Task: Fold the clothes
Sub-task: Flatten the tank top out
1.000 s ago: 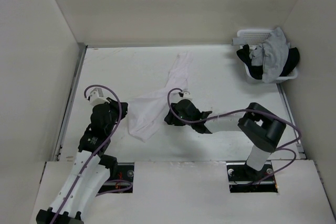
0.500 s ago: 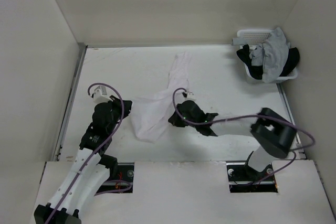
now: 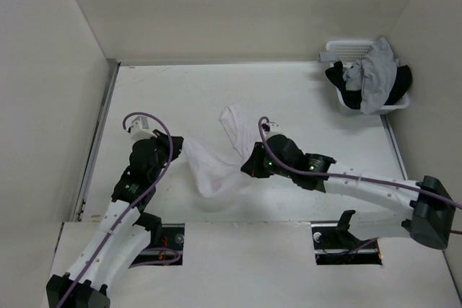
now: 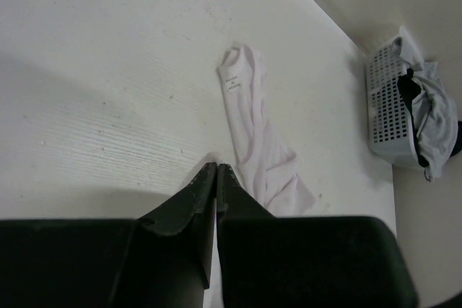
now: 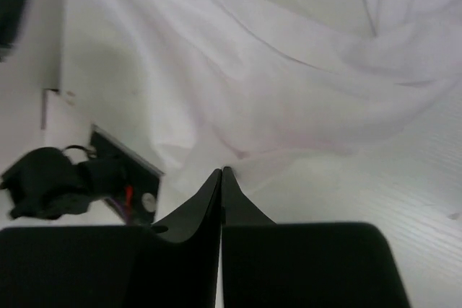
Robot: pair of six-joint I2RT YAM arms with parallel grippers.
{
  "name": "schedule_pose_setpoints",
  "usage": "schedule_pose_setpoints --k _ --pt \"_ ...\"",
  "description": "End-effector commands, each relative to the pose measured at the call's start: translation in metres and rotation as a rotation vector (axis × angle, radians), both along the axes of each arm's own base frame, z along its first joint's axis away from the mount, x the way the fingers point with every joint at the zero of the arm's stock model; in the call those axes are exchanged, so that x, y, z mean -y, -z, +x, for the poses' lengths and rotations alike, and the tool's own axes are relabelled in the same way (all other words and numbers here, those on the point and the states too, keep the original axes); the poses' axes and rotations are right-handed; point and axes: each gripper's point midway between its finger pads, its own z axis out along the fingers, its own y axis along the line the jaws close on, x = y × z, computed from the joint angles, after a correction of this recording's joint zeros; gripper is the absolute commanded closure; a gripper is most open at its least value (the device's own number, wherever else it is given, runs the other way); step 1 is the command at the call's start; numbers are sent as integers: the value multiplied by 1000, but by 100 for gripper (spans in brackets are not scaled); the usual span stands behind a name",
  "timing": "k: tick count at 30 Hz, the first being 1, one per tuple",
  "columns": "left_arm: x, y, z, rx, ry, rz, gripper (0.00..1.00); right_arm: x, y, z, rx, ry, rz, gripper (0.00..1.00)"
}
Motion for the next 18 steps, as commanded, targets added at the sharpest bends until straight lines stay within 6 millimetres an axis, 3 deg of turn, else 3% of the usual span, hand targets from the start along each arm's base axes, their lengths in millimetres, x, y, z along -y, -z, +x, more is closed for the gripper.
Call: schedule_pose_setpoints --k 1,5,10,12,14,16,17,18 --pt "-13 -7 9 36 -64 -7 99 4 47 22 -67 15 -88 97" --pt "-21 -3 14 23 -90 -14 99 -17 84 66 -109 -7 -103 98" --pt "-28 10 13 -8 -122 -5 99 -25 89 137 -55 61 -84 100" --pt "-28 15 14 -23 -122 -14 99 -18 71 174 -5 111 -56 100" --pt "-24 14 16 -29 -113 -22 99 -12 40 197 57 146 -9 100" --pt "-17 6 17 -9 -96 -36 99 -6 4 199 125 155 33 100" --pt "-14 1 17 7 -88 -40 99 -1 -3 194 142 156 40 100" --pt "-12 -7 17 30 -80 -41 99 1 -8 171 144 136 45 100"
